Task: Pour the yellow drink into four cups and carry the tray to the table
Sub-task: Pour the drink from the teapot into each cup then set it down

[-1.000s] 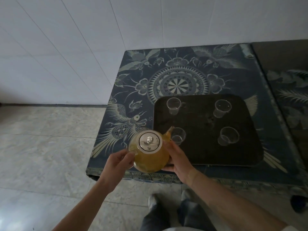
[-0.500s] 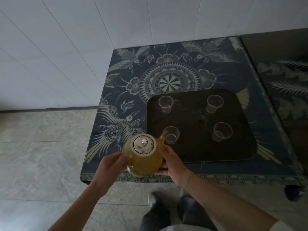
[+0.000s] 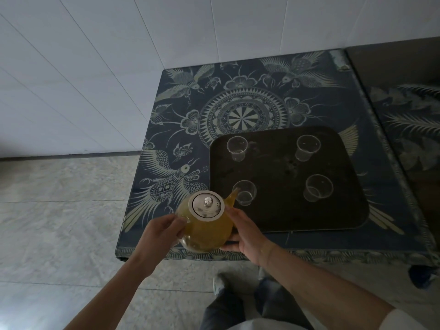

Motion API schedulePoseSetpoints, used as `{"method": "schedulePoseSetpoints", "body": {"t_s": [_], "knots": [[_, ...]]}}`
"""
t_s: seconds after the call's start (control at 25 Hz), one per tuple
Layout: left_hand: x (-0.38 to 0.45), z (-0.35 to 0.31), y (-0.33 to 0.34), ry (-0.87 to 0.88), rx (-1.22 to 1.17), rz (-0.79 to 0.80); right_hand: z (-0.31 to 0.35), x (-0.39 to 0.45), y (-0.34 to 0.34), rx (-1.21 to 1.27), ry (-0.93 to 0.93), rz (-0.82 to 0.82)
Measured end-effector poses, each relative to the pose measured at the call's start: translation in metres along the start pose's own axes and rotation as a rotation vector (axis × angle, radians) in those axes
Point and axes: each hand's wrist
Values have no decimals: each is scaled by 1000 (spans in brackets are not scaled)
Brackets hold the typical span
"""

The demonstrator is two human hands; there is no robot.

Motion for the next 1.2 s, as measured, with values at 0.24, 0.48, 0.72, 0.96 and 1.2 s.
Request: {"method": "schedulePoseSetpoints", "body": {"t_s": [0.24, 0.48, 0.72, 0.96, 1.2], "knots": [[2, -2, -4, -22, 22, 11, 0, 1, 2, 14, 16, 2], [3, -6, -5, -36, 33, 8, -1, 2, 2, 31, 19, 6], [2, -7, -6, -47, 49, 16, -4, 1, 3, 43, 31, 17], [3, -12, -5, -44, 100, 14, -5, -1, 2, 85, 43, 15], [3, -17, -4, -49, 101, 14, -5, 1, 1, 81, 50, 12]]}}
Point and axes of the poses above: each hand's wrist, its own x-axis towards the middle knuckle, its own y-axis out of the palm, z = x × y, and after that the axes turned 5 degrees about -y, right-handed
